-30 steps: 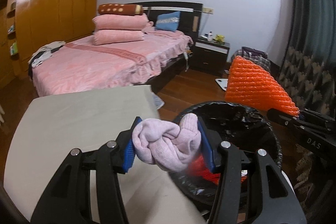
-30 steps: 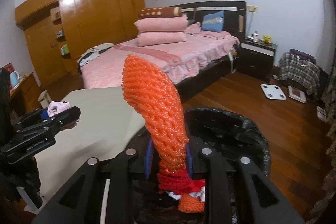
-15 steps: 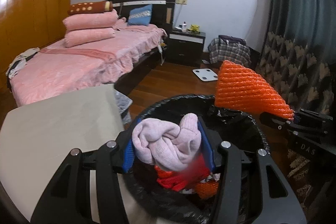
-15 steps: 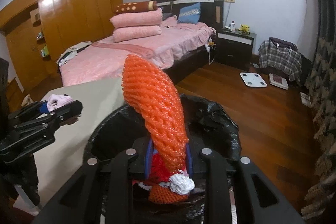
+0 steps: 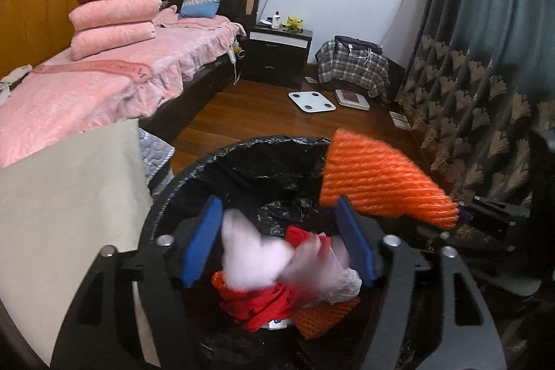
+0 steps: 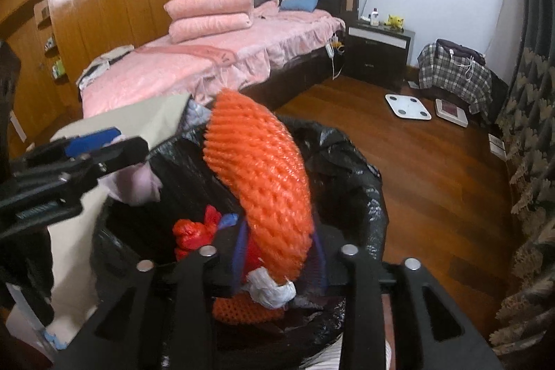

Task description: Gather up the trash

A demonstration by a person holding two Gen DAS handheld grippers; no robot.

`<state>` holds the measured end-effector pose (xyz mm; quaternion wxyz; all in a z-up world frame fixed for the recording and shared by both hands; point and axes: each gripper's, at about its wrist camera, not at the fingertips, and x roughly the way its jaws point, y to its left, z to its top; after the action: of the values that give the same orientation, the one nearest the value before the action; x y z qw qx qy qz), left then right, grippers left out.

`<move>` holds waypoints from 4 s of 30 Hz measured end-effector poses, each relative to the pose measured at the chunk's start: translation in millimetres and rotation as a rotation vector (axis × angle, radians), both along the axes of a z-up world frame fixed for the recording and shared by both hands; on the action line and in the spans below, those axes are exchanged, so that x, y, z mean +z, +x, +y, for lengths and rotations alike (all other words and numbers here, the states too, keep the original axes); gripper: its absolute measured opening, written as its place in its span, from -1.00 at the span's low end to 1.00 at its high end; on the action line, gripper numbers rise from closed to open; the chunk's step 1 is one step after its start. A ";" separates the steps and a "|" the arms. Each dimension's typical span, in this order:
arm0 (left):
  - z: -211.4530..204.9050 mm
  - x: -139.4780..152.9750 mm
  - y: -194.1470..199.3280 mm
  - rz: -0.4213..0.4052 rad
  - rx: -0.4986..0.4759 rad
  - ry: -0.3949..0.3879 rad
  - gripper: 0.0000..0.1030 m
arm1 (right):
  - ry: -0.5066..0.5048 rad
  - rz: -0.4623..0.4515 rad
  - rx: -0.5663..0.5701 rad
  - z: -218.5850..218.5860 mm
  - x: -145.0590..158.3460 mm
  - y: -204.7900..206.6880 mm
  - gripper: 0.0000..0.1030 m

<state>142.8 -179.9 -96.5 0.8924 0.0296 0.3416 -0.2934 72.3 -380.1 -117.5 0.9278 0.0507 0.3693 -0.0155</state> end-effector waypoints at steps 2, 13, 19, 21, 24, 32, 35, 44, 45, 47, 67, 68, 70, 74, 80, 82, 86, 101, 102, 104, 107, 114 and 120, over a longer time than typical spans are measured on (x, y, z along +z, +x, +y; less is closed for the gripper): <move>1.8 0.5 1.6 0.004 -0.005 -0.015 0.49 | -0.004 0.004 0.003 -0.6 -3.0 0.3 -0.09; 34.5 31.1 -0.1 -0.039 0.076 0.002 0.75 | 0.007 -0.049 -0.008 3.4 11.9 -10.6 0.86; 66.6 51.3 -15.2 -0.055 0.140 0.021 0.79 | 0.057 -0.104 0.019 12.5 43.5 -19.4 0.88; 76.1 58.6 -21.5 -0.064 0.166 0.031 0.80 | 0.069 -0.121 0.038 19.1 54.7 -24.0 0.88; 86.5 69.4 -29.2 -0.073 0.190 0.039 0.81 | 0.077 -0.140 0.062 27.9 66.6 -29.3 0.88; 102.0 94.4 -54.8 -0.119 0.226 0.050 0.81 | 0.083 -0.178 0.088 48.3 97.3 -41.2 0.88; 105.5 99.7 -63.3 -0.132 0.235 0.049 0.81 | 0.087 -0.197 0.096 53.2 106.8 -45.2 0.88; 114.0 116.7 -86.9 -0.173 0.255 0.038 0.81 | 0.070 -0.218 0.097 62.5 124.2 -50.0 0.88; 114.5 118.2 -88.9 -0.178 0.257 0.036 0.81 | 0.066 -0.221 0.099 63.8 125.8 -50.5 0.88; 114.2 121.0 -90.7 -0.185 0.258 0.032 0.81 | 0.055 -0.225 0.103 66.9 128.2 -51.0 0.88; 115.7 124.1 -95.9 -0.196 0.263 0.023 0.81 | 0.037 -0.235 0.121 75.5 132.1 -52.0 0.88; 115.7 124.6 -95.1 -0.196 0.263 0.023 0.81 | 0.036 -0.234 0.122 75.7 132.1 -51.9 0.88; 115.9 124.7 -94.9 -0.197 0.263 0.022 0.81 | 0.035 -0.233 0.124 76.7 132.3 -51.7 0.88; 115.8 124.3 -95.4 -0.195 0.264 0.021 0.81 | 0.034 -0.233 0.124 80.8 131.1 -50.7 0.88; 116.1 124.4 -95.1 -0.196 0.264 0.022 0.81 | 0.032 -0.232 0.125 81.8 131.6 -50.6 0.88; 116.6 124.5 -94.9 -0.196 0.264 0.022 0.81 | 0.034 -0.231 0.125 81.5 131.5 -50.4 0.88; 116.6 124.6 -95.0 -0.196 0.264 0.023 0.81 | 0.034 -0.233 0.125 80.8 131.5 -50.4 0.88; 117.5 123.9 -94.6 -0.195 0.266 0.023 0.81 | 0.035 -0.231 0.124 80.8 131.8 -50.1 0.88; 117.7 123.5 -94.5 -0.196 0.266 0.022 0.81 | 0.036 -0.231 0.125 80.7 131.8 -50.2 0.88; 117.8 122.9 -94.5 -0.195 0.267 0.024 0.81 | 0.034 -0.232 0.124 80.8 132.0 -50.2 0.88; 118.1 123.1 -94.3 -0.193 0.267 0.022 0.81 | 0.034 -0.231 0.127 81.9 132.2 -49.9 0.88; 118.2 123.6 -93.8 -0.193 0.266 0.022 0.81 | 0.035 -0.232 0.125 81.1 132.5 -50.0 0.88; 118.4 124.1 -93.6 -0.194 0.267 0.023 0.81 | 0.035 -0.229 0.126 80.7 132.5 -49.9 0.88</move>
<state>49.2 -61.5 27.6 0.9518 0.0222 0.2581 -0.1642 22.4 -299.4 15.0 0.9620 0.0452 0.2635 0.0550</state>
